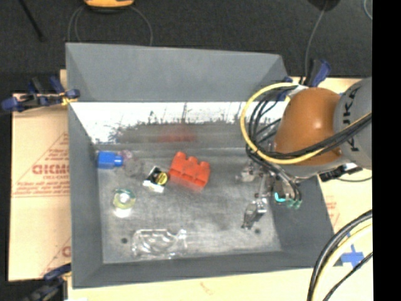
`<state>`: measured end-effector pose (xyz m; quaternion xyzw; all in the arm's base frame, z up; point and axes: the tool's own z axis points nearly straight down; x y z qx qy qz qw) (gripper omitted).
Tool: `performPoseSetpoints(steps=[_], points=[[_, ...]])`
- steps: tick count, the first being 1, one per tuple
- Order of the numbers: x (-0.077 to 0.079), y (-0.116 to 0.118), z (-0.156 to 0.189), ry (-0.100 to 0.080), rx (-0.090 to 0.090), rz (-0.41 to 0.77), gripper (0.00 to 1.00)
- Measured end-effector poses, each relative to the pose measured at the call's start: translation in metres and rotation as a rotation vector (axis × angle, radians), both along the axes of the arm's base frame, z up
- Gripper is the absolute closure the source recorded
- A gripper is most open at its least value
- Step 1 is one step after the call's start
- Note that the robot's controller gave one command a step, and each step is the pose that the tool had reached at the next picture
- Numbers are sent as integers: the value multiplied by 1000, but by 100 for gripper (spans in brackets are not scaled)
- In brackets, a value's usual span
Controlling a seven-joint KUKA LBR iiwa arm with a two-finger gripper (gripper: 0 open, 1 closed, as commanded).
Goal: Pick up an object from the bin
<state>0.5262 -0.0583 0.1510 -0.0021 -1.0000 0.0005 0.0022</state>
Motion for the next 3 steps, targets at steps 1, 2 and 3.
performPoseSetpoints(steps=[1,2,3], points=[[58,71,-78,-15,0,-64,0],[85,168,-48,-13,4,34,0],[84,238,-34,-8,-4,135,0]])
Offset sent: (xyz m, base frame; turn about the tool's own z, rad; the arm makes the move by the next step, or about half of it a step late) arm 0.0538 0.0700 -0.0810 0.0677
